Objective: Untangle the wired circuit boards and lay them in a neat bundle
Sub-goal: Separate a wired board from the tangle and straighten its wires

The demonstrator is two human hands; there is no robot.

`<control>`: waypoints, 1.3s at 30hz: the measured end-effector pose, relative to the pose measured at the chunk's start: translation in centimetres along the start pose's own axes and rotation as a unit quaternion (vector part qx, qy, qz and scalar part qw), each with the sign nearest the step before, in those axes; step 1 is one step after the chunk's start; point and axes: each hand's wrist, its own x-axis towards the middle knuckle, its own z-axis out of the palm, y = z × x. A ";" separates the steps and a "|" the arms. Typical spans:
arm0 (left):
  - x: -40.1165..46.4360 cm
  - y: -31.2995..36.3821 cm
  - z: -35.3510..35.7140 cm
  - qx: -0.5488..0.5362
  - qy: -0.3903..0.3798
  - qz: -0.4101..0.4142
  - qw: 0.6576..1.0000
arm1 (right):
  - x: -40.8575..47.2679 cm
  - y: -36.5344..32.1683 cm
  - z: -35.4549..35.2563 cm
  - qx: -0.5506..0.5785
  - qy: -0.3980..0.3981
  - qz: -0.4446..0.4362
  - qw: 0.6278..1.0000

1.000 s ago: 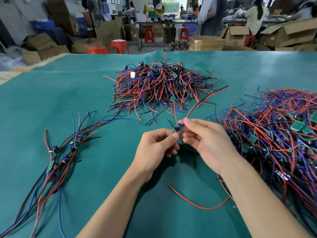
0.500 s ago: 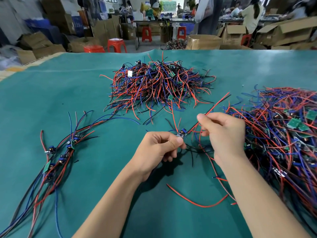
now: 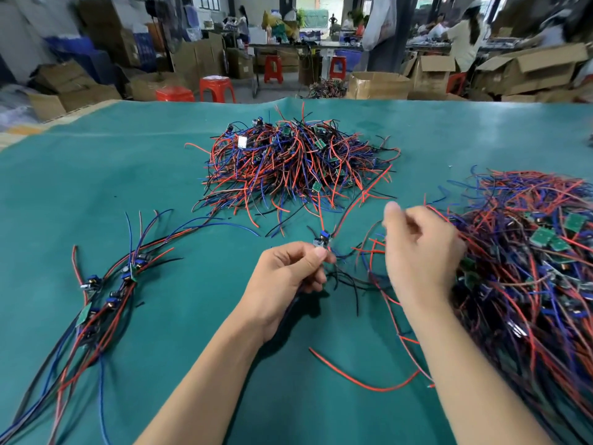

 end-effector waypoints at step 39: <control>-0.7 0.5 1.1 0.200 -0.055 -0.007 0.978 | 5.2 -9.8 13.5 -0.334 -0.456 -0.104 0.818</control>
